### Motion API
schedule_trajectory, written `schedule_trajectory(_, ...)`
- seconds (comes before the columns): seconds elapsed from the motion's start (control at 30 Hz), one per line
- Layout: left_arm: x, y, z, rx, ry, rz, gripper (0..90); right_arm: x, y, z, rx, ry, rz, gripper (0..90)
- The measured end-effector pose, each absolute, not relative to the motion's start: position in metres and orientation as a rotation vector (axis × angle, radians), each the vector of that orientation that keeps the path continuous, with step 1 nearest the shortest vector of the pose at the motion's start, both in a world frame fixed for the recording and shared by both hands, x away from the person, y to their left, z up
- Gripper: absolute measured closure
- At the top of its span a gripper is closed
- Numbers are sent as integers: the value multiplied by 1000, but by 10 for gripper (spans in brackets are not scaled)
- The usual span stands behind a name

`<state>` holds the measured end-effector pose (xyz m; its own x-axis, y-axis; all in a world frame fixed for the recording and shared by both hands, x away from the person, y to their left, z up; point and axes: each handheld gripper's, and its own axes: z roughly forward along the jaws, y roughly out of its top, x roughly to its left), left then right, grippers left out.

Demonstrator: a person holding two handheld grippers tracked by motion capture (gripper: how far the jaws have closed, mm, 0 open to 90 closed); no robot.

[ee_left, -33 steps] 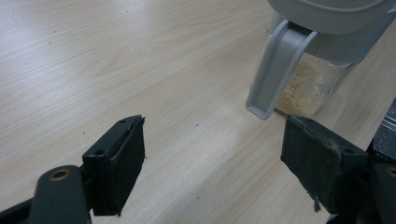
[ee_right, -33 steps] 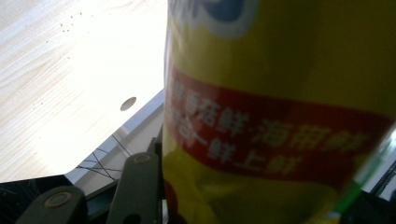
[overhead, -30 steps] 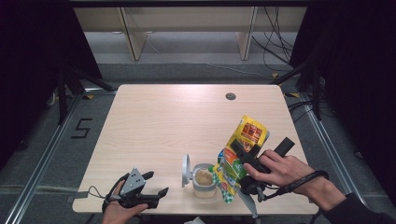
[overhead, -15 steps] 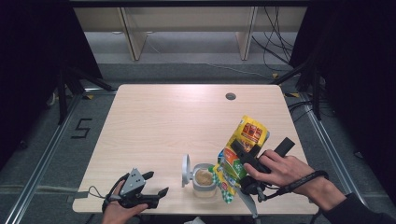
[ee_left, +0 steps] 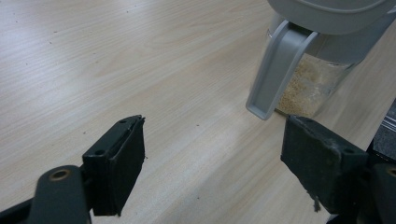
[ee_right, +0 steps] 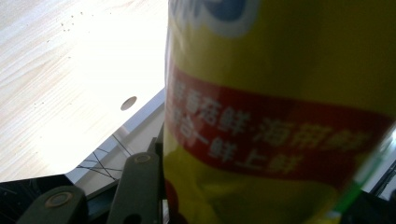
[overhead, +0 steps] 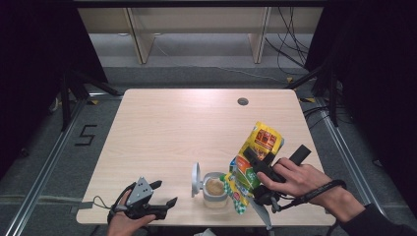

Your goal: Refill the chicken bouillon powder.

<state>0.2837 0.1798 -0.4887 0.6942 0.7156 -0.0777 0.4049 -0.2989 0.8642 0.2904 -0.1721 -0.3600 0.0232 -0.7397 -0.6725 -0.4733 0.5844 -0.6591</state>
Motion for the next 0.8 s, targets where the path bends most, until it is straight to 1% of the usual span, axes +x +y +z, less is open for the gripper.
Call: schedule_trajectory(0.8, 284, 180, -489, 1931, 868, 403, 210, 290, -174, -361, -1035, 1630, -283, 596)
